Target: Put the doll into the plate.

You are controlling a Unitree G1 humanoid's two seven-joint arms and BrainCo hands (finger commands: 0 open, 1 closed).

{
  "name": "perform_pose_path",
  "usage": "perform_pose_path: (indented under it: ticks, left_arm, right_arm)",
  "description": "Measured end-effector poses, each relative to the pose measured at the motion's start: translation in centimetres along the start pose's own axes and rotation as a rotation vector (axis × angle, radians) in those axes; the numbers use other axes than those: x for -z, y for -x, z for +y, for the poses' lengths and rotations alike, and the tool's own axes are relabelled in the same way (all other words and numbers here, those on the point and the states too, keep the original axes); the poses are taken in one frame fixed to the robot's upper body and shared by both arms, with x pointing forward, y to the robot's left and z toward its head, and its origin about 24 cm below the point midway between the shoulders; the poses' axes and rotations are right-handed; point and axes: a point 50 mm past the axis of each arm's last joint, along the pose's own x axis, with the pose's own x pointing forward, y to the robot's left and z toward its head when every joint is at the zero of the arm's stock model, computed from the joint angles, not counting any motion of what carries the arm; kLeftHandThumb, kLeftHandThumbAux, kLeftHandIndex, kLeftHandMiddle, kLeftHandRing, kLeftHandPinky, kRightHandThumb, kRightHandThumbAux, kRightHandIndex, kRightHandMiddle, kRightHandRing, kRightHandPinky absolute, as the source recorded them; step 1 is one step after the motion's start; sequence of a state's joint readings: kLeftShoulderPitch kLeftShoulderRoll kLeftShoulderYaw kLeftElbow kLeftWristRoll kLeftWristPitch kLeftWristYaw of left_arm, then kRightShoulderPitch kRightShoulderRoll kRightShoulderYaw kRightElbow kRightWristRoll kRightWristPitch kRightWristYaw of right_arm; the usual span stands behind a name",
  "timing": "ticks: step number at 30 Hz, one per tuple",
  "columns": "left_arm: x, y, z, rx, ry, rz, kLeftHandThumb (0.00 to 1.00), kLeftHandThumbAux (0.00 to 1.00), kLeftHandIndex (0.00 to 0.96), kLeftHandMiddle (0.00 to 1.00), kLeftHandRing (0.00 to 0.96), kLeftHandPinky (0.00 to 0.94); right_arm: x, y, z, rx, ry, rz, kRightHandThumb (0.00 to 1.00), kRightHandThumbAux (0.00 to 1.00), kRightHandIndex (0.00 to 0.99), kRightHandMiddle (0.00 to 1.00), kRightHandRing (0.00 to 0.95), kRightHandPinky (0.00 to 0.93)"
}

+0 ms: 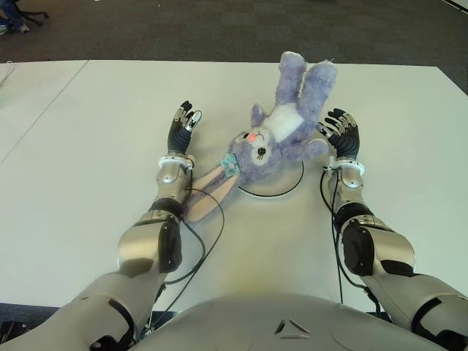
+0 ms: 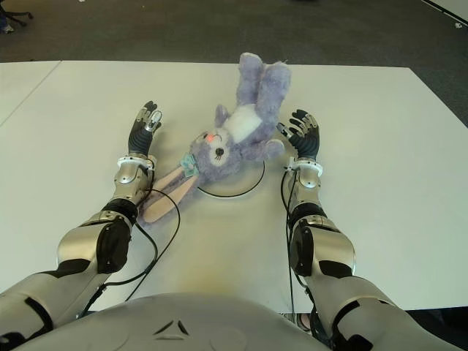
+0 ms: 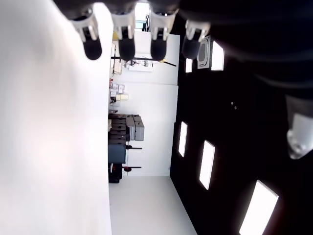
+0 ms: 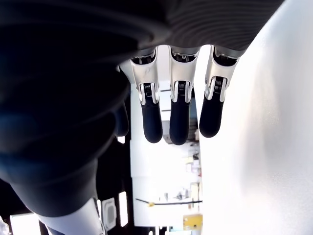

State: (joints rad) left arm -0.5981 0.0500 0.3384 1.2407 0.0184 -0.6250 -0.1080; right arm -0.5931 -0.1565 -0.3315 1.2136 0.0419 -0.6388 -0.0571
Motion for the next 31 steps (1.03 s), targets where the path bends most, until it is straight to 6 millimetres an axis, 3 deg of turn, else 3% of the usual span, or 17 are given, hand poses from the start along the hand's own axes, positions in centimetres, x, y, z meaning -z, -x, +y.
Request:
perform_pose_path:
  ticks: [4, 7, 31]
  left_arm:
    - [0.00, -0.01, 0.01, -0.012, -0.005, 0.001, 0.000, 0.459, 0.018, 0.014, 0.000, 0.000]
    - [0.02, -0.02, -0.01, -0.020, -0.013, 0.004, 0.000, 0.455, 0.034, 0.014, 0.000, 0.008]
    - [0.07, -0.09, -0.29, -0.030, -0.060, 0.015, 0.000, 0.450, 0.097, 0.053, 0.026, 0.028]
  right_arm:
    - [0.00, 0.00, 0.00, 0.000, 0.000, 0.000, 0.149, 0.859, 0.244, 0.269, 0.268, 0.298]
    - [0.01, 0.00, 0.00, 0.001, 0.000, 0.000, 0.151, 0.855, 0.241, 0.261, 0.258, 0.245]
    - [0.03, 0.02, -0.01, 0.001, 0.000, 0.001, 0.145, 0.848, 0.247, 0.270, 0.271, 0.292]
